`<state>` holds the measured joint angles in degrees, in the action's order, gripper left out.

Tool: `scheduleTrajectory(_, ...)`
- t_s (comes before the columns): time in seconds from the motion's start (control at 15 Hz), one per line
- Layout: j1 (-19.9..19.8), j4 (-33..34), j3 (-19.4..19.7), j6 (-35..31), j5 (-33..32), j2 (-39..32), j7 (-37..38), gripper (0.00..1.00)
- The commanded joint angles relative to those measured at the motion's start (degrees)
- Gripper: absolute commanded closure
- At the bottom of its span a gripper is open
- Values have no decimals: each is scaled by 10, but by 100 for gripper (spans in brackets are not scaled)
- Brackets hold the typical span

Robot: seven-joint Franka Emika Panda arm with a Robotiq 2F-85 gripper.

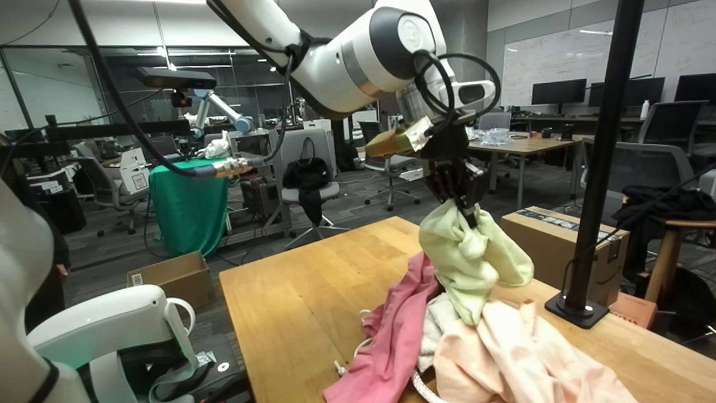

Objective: Separate all the objects on the heap

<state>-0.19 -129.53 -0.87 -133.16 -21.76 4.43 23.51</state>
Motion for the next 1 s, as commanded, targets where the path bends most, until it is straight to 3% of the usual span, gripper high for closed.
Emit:
scheduleTrajectory(0.0, 11, 35, -10, 91, 69, 48, -69, 97)
scheduleTrajectory(0.53, 32, 141, -39, 310, 115, 89, -137, 97)
scheduleTrajectory(0.93, 58, 185, -68, 394, 112, 73, -167, 97)
